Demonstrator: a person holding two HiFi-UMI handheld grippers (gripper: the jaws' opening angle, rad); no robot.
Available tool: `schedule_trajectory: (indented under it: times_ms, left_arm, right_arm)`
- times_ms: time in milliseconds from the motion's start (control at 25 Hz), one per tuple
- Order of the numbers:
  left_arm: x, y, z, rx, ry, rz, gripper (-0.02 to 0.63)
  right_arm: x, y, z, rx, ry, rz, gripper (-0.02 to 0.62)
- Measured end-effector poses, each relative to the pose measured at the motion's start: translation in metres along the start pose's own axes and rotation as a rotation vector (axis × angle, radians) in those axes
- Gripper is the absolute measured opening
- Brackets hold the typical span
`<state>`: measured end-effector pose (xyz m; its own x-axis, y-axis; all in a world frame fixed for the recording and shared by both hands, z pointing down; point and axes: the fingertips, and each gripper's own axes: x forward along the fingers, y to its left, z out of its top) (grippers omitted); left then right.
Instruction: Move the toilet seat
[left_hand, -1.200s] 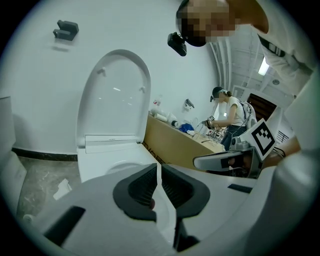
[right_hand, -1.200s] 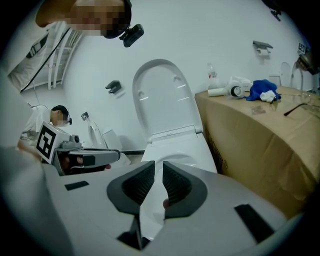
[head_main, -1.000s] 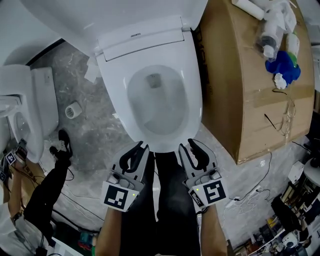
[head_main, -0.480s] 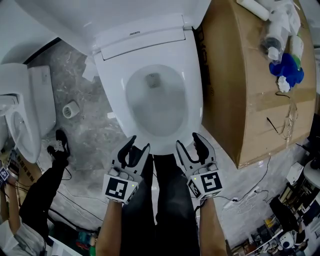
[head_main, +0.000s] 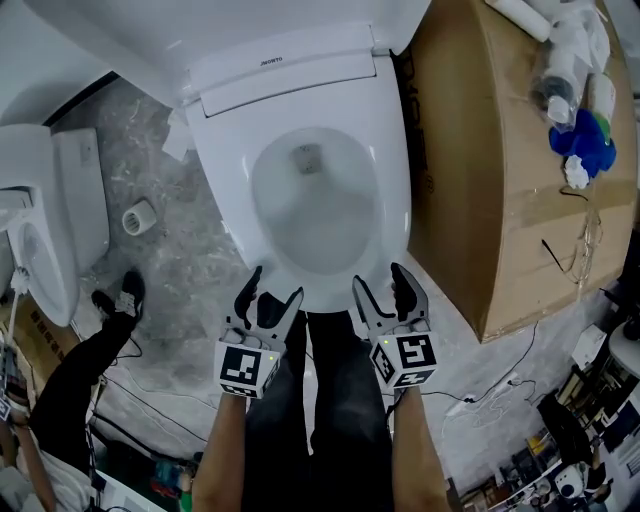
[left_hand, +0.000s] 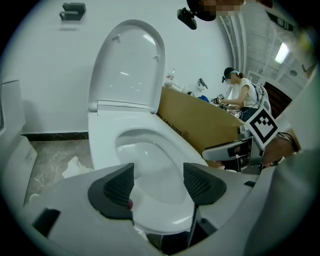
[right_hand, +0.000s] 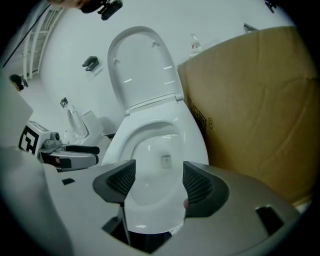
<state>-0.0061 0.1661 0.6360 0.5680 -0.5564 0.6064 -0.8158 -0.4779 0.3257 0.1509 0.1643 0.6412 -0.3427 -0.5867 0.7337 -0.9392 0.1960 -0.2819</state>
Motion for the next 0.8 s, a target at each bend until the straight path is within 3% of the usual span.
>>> schedule_trajectory:
  times_ms: [400, 800]
  left_arm:
    - [0.006, 0.022, -0.029, -0.065, 0.039, 0.078, 0.361]
    - [0.011, 0.033, -0.05, -0.123, 0.063, 0.12, 0.383]
  right_arm:
    - [0.003, -0.021, -0.026, 0.016, 0.035, -0.098, 0.331]
    - [0.017, -0.031, -0.052, 0.086, 0.085, -0.102, 0.41]
